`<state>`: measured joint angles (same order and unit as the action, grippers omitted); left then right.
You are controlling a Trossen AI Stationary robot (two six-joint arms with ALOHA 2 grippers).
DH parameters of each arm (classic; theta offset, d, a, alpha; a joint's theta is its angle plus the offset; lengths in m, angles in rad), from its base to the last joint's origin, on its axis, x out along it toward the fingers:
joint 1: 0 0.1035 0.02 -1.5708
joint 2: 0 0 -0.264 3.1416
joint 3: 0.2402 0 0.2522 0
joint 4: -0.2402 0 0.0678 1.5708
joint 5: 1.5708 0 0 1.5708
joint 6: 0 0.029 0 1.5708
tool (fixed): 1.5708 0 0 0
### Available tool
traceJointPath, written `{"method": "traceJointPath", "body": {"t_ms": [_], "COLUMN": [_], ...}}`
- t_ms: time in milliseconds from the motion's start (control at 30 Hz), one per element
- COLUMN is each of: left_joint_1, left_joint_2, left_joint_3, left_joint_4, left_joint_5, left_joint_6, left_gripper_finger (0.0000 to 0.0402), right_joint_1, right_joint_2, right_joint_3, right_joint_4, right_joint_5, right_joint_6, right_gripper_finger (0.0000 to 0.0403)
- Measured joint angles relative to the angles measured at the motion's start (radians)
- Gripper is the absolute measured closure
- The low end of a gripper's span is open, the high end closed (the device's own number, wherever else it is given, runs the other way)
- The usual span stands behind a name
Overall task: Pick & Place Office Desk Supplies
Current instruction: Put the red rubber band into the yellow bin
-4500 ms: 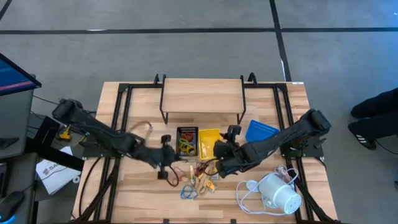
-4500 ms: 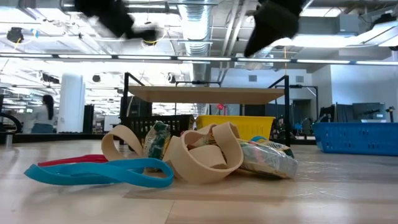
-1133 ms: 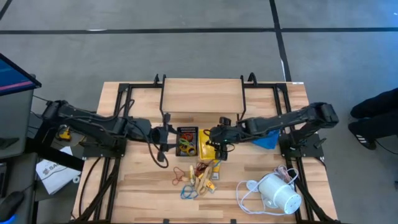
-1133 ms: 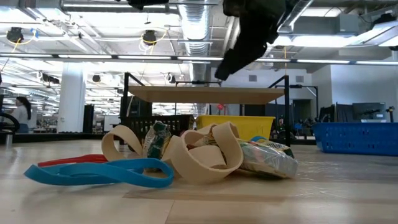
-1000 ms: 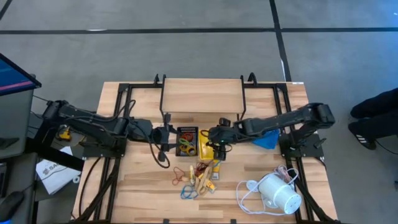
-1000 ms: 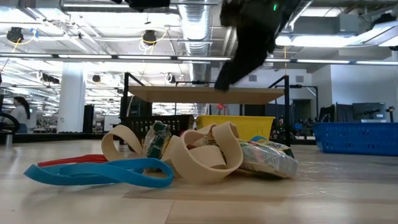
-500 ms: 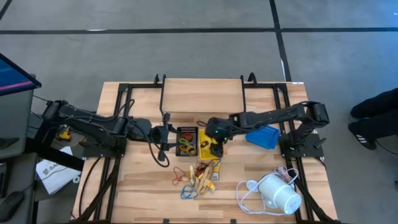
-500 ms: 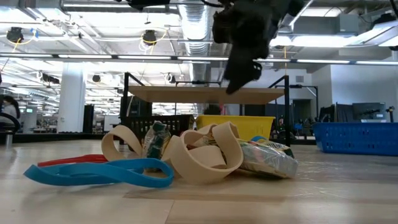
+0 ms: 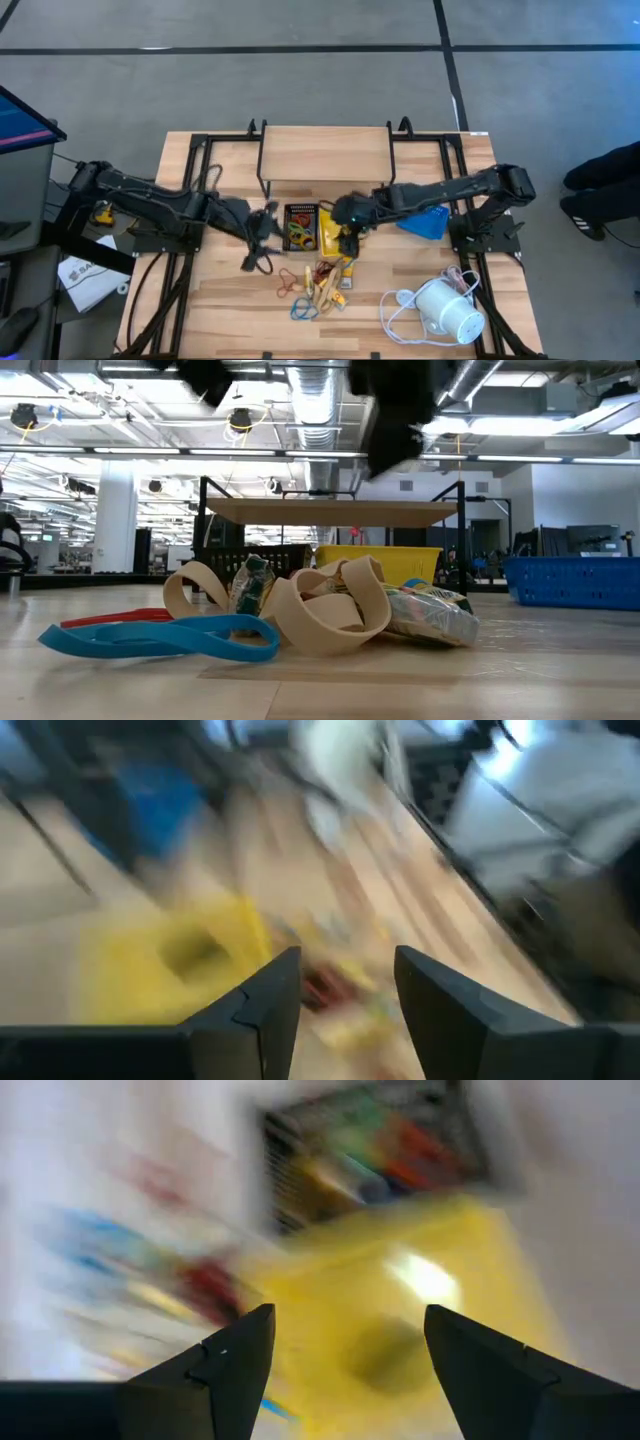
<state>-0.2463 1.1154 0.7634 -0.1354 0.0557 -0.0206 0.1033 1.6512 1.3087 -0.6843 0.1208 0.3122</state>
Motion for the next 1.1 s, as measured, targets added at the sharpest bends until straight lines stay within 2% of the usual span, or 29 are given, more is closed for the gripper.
{"method": "traceJointPath", "body": {"t_ms": [100, 167, 233, 367, 433, 667, 967, 1033, 1100], "left_joint_1": [-0.069, -0.107, -0.13, -0.14, -0.139, -0.131, -0.131, -0.133, -0.13], "left_joint_2": [0.023, 0.049, 0.077, 0.182, 0.267, 0.484, 0.617, 0.619, 0.601], "left_joint_3": [-0.092, -0.144, -0.182, -0.217, -0.217, -0.143, -0.103, -0.105, -0.107], "left_joint_4": [0.01, 0.009, 0.003, 0.134, 0.202, 0.222, 0.257, 0.259, 0.242], "left_joint_5": [-0.016, -0.065, -0.114, -0.154, -0.154, -0.11, -0.091, -0.083, -0.086], "left_joint_6": [-0.12, -0.164, -0.193, -0.247, -0.263, -0.269, -0.243, -0.242, -0.241], "left_gripper_finger": [0.0247, 0.0247, 0.0247, 0.0247, 0.0247, 0.022, 0.0176, 0.0183, 0.0215], "right_joint_1": [0.061, 0.103, 0.136, 0.165, 0.171, 0.179, 0.19, 0.194, 0.198], "right_joint_2": [-0.014, -0.029, -0.036, -0.035, -0.031, -0.029, -0.029, -0.029, -0.029], "right_joint_3": [0.014, 0.015, 0.017, 0.016, 0.016, 0.016, 0.016, 0.016, 0.016], "right_joint_4": [-0.149, -0.189, -0.174, -0.146, -0.141, -0.146, -0.143, -0.141, -0.137], "right_joint_5": [0.217, 0.274, 0.278, 0.286, 0.294, 0.295, 0.297, 0.3, 0.299], "right_joint_6": [-0.028, -0.022, -0.018, -0.017, -0.016, 0.006, 0.01, 0.01, 0.01], "right_gripper_finger": [0.0148, 0.0148, 0.0148, 0.0148, 0.0148, 0.0148, 0.0148, 0.0148, 0.0148]}}
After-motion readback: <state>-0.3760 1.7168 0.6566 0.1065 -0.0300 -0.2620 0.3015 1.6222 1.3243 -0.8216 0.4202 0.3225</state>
